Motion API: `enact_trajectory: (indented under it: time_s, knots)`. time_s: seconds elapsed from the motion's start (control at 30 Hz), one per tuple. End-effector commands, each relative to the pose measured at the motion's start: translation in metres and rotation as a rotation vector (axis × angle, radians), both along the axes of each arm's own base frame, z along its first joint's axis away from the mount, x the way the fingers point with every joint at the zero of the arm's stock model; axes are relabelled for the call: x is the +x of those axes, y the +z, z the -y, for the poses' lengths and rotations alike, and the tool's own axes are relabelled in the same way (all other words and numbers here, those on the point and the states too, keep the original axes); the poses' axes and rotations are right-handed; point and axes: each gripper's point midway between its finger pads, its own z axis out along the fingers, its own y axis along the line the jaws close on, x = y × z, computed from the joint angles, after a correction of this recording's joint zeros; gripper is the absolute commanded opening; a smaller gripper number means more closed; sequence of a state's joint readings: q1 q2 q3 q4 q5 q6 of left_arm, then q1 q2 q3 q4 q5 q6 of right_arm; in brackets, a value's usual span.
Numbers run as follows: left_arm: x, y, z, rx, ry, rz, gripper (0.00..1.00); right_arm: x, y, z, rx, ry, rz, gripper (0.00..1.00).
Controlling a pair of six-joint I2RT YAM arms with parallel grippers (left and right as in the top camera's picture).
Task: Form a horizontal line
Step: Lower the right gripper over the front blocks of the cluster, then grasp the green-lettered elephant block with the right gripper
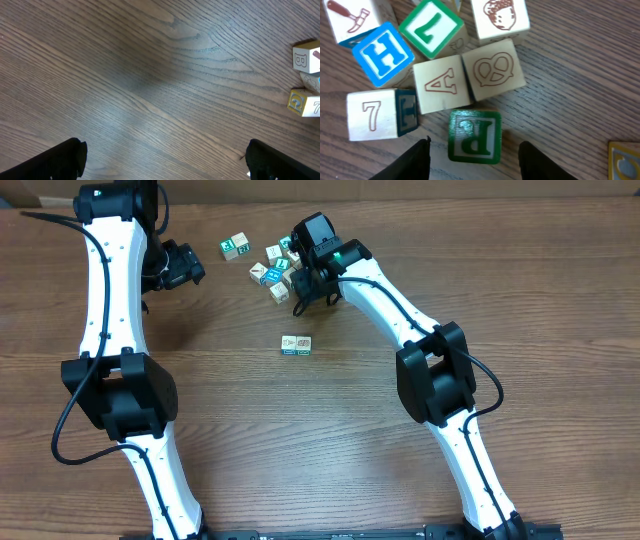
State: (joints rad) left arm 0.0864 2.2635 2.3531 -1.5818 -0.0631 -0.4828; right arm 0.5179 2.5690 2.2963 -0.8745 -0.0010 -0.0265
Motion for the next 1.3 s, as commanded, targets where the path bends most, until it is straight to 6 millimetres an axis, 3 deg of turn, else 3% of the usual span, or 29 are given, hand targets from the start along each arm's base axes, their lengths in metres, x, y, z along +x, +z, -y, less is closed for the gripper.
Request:
enact_trajectory:
  time_s: [0.0, 0.2, 0.37, 0.57, 0.7, 0.8, 0.93, 1.13, 1.27]
  knots:
    - [0.001, 0.001, 0.003, -0.002, -0.003, 0.006, 0.99, -0.003, -0.012, -0.006, 0.012, 0.016, -0.022, 0.52]
    - [0.001, 0.001, 0.003, -0.001, -0.003, 0.006, 0.99, -0.001, -0.013, -0.006, 0.016, 0.002, -0.017, 0.34]
    - [0.001, 0.001, 0.003, -0.001, -0.003, 0.006, 1.0, 0.003, -0.002, 0.004, -0.024, -0.048, 0.011, 0.28]
    - [0.001, 0.001, 0.003, -0.001, -0.003, 0.006, 1.0, 0.003, 0.055, 0.015, -0.037, -0.075, 0.083, 0.28]
    - [0.001, 0.001, 0.003, -0.001, -0.003, 0.006, 1.0, -0.012, 0.095, 0.025, -0.009, -0.132, 0.069, 0.27]
    - [0.001, 0.001, 0.003, -0.001, -0.003, 0.006, 0.99, -0.03, 0.111, 0.036, -0.005, -0.194, 0.016, 0.27]
    - [0.001, 0.001, 0.003, -0.001, -0.003, 0.006, 1.0, -0.059, 0.102, 0.052, -0.036, -0.301, -0.118, 0.27]
    - [0.001, 0.001, 0.003, -0.001, -0.003, 0.006, 1.0, -0.112, 0.065, 0.059, -0.068, -0.362, -0.376, 0.27]
    - [0.001, 0.001, 0.003, -0.002, -0.003, 0.006, 1.0, -0.128, 0.044, 0.065, -0.1, -0.401, -0.45, 0.28]
